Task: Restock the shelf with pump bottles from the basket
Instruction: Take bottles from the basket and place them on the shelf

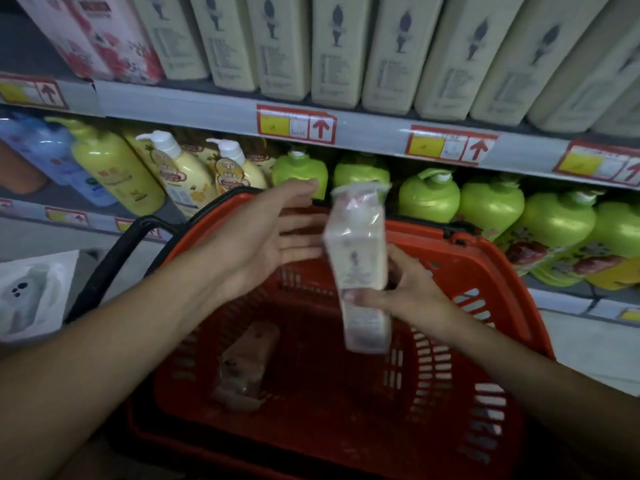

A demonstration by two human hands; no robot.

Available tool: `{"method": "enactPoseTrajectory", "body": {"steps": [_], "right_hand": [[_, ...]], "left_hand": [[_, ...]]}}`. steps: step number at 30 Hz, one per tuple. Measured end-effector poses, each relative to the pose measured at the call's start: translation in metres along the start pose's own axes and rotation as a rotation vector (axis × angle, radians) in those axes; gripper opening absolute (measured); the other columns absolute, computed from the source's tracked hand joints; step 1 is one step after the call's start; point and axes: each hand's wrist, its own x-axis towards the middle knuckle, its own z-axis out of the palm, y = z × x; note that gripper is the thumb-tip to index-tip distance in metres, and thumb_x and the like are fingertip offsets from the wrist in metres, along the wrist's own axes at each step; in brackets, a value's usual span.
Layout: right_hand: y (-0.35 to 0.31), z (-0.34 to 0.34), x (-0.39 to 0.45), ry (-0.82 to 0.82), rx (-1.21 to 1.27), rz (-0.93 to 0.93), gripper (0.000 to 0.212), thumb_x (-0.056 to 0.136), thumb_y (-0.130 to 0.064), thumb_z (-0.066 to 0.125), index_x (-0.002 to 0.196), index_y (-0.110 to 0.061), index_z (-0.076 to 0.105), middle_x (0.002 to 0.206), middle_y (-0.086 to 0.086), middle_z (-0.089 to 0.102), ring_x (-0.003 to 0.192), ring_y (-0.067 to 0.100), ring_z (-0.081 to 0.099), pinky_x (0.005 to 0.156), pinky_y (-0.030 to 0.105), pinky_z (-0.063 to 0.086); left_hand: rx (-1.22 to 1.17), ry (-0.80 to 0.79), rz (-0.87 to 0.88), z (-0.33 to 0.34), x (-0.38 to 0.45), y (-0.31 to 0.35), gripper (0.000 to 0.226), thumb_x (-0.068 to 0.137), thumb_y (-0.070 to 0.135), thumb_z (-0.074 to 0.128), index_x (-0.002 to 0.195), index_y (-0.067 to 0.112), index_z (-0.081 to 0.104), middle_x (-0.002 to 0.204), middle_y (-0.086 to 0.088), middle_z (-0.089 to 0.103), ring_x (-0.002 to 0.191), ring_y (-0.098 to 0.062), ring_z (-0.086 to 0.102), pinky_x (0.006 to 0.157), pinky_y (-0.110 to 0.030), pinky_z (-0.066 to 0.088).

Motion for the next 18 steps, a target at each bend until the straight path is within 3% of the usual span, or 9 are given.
{"method": "enactPoseTrajectory", "body": {"steps": [2, 5, 8, 10, 14, 16, 18], "right_hand": [[-0.014, -0.01, -0.001, -0.082, 0.349, 0.102, 0.062, 0.062, -0.026, 0.091, 0.118, -0.011, 0.067, 0.112, 0.008, 0.075, 0.101, 0.022, 0.071, 0.085, 0.037, 0.056], [-0.035, -0.017, -0.004, -0.176, 0.587, 0.175, 0.067, 0.067, -0.042, 0.085, 0.122, -0.008, 0.068, 0.123, 0.022, 0.068, 0.11, 0.038, 0.065, 0.099, 0.05, 0.053], [-0.052, -0.022, -0.005, -0.165, 0.639, 0.15, 0.034, 0.082, -0.032, 0.068, 0.112, -0.014, 0.074, 0.115, 0.019, 0.071, 0.102, 0.032, 0.068, 0.097, 0.045, 0.053], [-0.059, -0.022, -0.005, -0.145, 0.656, 0.132, 0.03, 0.083, -0.024, 0.058, 0.106, -0.013, 0.076, 0.106, 0.017, 0.071, 0.095, 0.03, 0.067, 0.09, 0.042, 0.055], [-0.068, -0.014, -0.006, -0.075, 0.583, 0.083, 0.052, 0.078, -0.019, 0.064, 0.125, 0.003, 0.058, 0.115, 0.027, 0.065, 0.105, 0.038, 0.063, 0.092, 0.046, 0.054], [-0.071, -0.013, -0.008, -0.03, 0.546, 0.069, 0.072, 0.071, -0.02, 0.072, 0.135, 0.004, 0.046, 0.131, 0.03, 0.058, 0.119, 0.045, 0.059, 0.103, 0.057, 0.048], [-0.075, -0.015, -0.013, -0.016, 0.532, 0.036, 0.074, 0.072, -0.016, 0.075, 0.137, 0.0, 0.043, 0.132, 0.028, 0.059, 0.124, 0.046, 0.057, 0.105, 0.062, 0.044]], "left_hand": [[0.021, 0.005, 0.071, 0.005, -0.002, -0.01, 0.039, 0.078, 0.036, 0.074, 0.112, 0.017, 0.065, 0.114, -0.006, 0.073, 0.105, -0.026, 0.07, 0.094, -0.038, 0.055], [0.328, 0.039, 0.316, 0.026, -0.011, -0.037, 0.038, 0.079, 0.02, 0.082, 0.114, 0.02, 0.066, 0.106, 0.005, 0.074, 0.1, -0.011, 0.07, 0.088, -0.027, 0.054], [0.408, 0.102, 0.493, 0.034, -0.015, -0.047, 0.044, 0.078, 0.035, 0.078, 0.119, 0.027, 0.065, 0.113, 0.01, 0.072, 0.102, -0.005, 0.069, 0.091, -0.034, 0.057], [0.398, 0.123, 0.537, 0.038, -0.02, -0.049, 0.052, 0.076, 0.039, 0.077, 0.125, 0.029, 0.062, 0.119, 0.01, 0.07, 0.106, -0.006, 0.069, 0.092, -0.04, 0.057], [0.39, 0.11, 0.526, 0.043, -0.027, -0.058, 0.067, 0.075, 0.024, 0.082, 0.137, 0.035, 0.056, 0.122, 0.013, 0.07, 0.112, 0.0, 0.065, 0.094, -0.031, 0.055], [0.323, 0.086, 0.502, 0.037, -0.023, -0.053, 0.064, 0.075, 0.006, 0.083, 0.129, 0.033, 0.062, 0.115, 0.013, 0.074, 0.105, 0.001, 0.068, 0.089, -0.021, 0.054], [0.312, 0.043, 0.52, 0.035, -0.026, -0.044, 0.064, 0.076, 0.0, 0.082, 0.127, 0.032, 0.062, 0.114, 0.013, 0.074, 0.104, 0.003, 0.068, 0.087, -0.016, 0.053]]}}
